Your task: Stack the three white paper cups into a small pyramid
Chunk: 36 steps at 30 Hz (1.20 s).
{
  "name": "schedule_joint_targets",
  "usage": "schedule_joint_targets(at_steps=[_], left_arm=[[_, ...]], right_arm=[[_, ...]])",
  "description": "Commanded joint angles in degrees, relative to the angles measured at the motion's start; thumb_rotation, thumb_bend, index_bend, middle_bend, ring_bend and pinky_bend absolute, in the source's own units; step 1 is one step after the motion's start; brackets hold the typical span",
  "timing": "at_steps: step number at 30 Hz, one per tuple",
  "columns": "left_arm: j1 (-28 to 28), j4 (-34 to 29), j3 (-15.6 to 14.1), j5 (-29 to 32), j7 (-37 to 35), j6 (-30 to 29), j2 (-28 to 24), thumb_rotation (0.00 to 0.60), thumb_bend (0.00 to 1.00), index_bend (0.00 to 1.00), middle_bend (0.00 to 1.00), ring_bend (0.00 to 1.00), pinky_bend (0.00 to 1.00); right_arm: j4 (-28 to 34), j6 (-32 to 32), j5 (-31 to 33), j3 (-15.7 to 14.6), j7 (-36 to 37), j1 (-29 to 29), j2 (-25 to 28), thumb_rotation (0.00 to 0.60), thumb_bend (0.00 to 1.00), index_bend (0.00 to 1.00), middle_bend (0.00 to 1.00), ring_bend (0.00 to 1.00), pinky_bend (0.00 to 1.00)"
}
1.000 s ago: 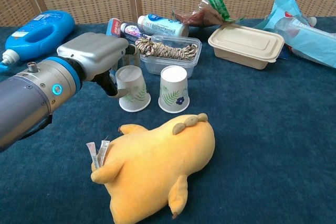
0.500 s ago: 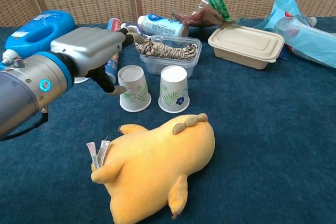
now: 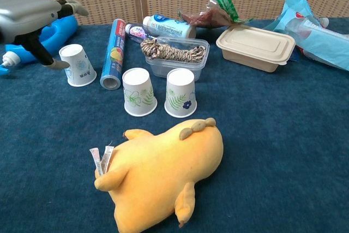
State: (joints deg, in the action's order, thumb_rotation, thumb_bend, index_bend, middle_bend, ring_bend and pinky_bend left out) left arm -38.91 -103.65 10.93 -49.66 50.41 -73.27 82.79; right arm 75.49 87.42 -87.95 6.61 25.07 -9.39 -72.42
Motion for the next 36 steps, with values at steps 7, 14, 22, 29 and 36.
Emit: schedule_joint_targets(at_steps=[7, 14, 22, 29, 36], left_arm=[[-0.01, 5.35, -0.11, 3.99, -1.91, 2.66, -2.19, 0.600, 0.30, 0.03, 0.00, 0.00, 0.22], [-2.60, 10.35, 0.59, 8.10, 0.33, 4.74, -0.10, 0.600, 0.30, 0.03, 0.00, 0.00, 0.25], [-4.29, 14.96, 0.25, 11.56, 1.67, 4.98, 3.98, 0.600, 0.30, 0.04, 0.01, 0.10, 0.36], [-6.04, 20.12, 0.32, 11.15, 1.63, 6.20, 7.14, 0.600, 0.30, 0.07, 0.12, 0.21, 0.42], [-7.73, 22.26, 1.08, 11.54, 3.08, 5.31, 9.96, 0.600, 0.30, 0.14, 0.22, 0.29, 0.47]], right_arm=[[-0.28, -0.51, -0.12, -0.25, -0.55, -0.20, -0.38, 0.600, 0.03, 0.00, 0.20, 0.15, 0.34], [-0.67, -1.06, -0.02, -0.44, -0.75, -0.35, -0.71, 0.600, 0.04, 0.00, 0.20, 0.15, 0.34], [-1.31, -1.21, 0.23, -0.37, -0.38, -0.37, -1.01, 0.600, 0.04, 0.00, 0.20, 0.15, 0.34], [-1.47, -1.15, 0.13, -0.43, -0.24, -0.37, -1.16, 0.600, 0.04, 0.00, 0.20, 0.15, 0.34], [-1.68, -1.18, 0.32, -0.33, 0.00, -0.37, -1.31, 0.600, 0.04, 0.00, 0.20, 0.15, 0.34]])
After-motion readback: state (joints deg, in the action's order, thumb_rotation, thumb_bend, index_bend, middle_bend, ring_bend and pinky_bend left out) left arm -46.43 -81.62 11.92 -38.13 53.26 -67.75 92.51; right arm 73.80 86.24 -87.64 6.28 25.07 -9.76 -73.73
